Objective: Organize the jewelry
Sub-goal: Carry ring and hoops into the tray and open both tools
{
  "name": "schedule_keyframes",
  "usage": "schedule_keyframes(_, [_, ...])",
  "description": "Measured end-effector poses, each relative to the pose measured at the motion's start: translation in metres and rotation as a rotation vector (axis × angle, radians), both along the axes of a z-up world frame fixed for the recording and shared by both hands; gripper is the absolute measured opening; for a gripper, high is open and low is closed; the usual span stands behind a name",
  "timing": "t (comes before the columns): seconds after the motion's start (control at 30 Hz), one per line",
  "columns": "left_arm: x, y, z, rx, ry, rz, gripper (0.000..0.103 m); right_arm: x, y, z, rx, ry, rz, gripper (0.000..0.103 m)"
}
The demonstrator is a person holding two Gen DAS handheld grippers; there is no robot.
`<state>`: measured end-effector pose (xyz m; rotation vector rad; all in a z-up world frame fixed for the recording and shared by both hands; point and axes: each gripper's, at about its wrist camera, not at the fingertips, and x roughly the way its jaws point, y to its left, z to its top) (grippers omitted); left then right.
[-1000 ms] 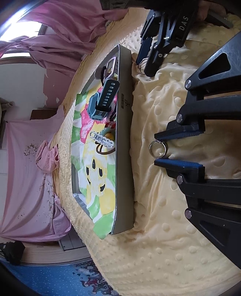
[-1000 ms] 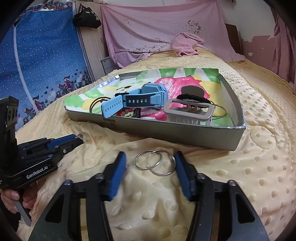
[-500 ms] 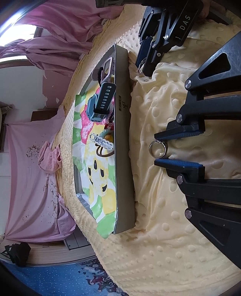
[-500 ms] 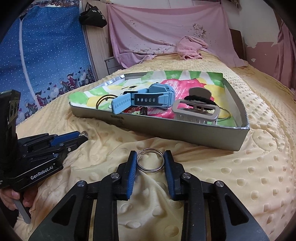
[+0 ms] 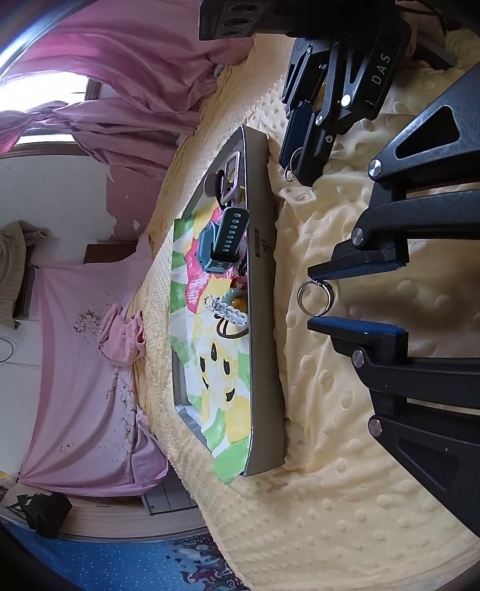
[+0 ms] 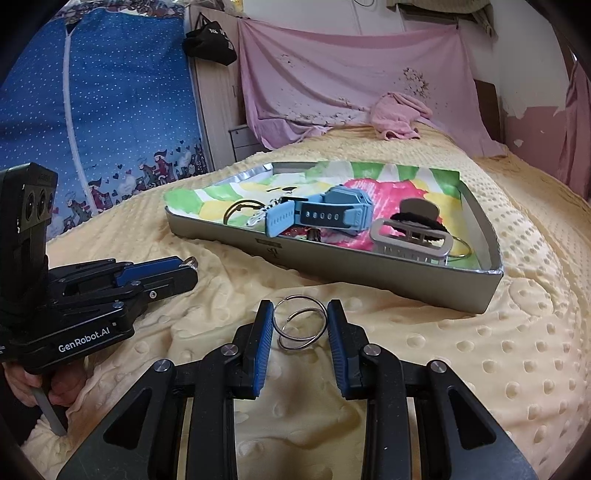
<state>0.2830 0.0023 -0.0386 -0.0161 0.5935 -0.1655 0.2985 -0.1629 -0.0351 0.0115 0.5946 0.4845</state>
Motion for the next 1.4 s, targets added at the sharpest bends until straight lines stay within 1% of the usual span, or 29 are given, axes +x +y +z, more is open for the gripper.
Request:
schedule_keyframes(0.3, [-0.004, 0.010, 0.009, -0.064, -0.038, 0.004, 0.020, -0.006, 0.001, 0.011, 0.025, -0.043, 0.013, 0.026])
schedule_keyframes(0.47, [0.000, 0.022, 0.019, -0.123, -0.056, 0.040, 0.020, -0.001, -0.001, 0.025, 0.072, -0.069, 0.006, 0.026])
schedule_keyframes(0.53, [0.004, 0.027, 0.024, -0.137, -0.058, 0.063, 0.020, 0.001, -0.002, 0.033, 0.081, -0.084, -0.001, 0.026])
schedule_keyframes(0.67, [0.013, 0.034, 0.041, -0.139, -0.091, 0.094, 0.020, 0.008, -0.001, 0.058, 0.117, -0.137, -0.001, 0.026])
schedule_keyframes(0.77, [0.027, 0.045, 0.055, -0.179, -0.110, 0.136, 0.020, 0.026, 0.009, 0.077, 0.147, -0.154, 0.005, 0.026])
schedule_keyframes(0.83, [0.039, 0.053, 0.059, -0.202, -0.108, 0.175, 0.020, 0.044, 0.020, 0.084, 0.163, -0.137, 0.015, 0.026])
schedule_keyframes(0.87, [0.049, 0.060, 0.059, -0.211, -0.097, 0.209, 0.020, 0.053, 0.025, 0.085, 0.168, -0.123, 0.017, 0.026])
schedule_keyframes(0.97, [0.069, 0.073, 0.049, -0.229, -0.054, 0.261, 0.020, 0.085, 0.043, 0.078, 0.162, -0.052, 0.020, 0.026])
schedule_keyframes(1.03, [0.078, 0.080, 0.040, -0.249, -0.033, 0.262, 0.020, 0.095, 0.052, 0.071, 0.139, -0.021, 0.019, 0.026])
schedule_keyframes(1.13, [0.084, 0.082, 0.027, -0.251, -0.019, 0.246, 0.020, 0.103, 0.061, 0.055, 0.096, 0.014, 0.007, 0.026])
schedule_keyframes(1.3, [0.094, 0.072, 0.014, -0.189, 0.032, 0.227, 0.020, 0.111, 0.069, 0.036, 0.033, 0.069, -0.009, 0.026])
schedule_keyframes(1.4, [0.095, 0.071, 0.012, -0.177, 0.044, 0.223, 0.020, 0.112, 0.069, 0.036, 0.014, 0.072, -0.013, 0.026])
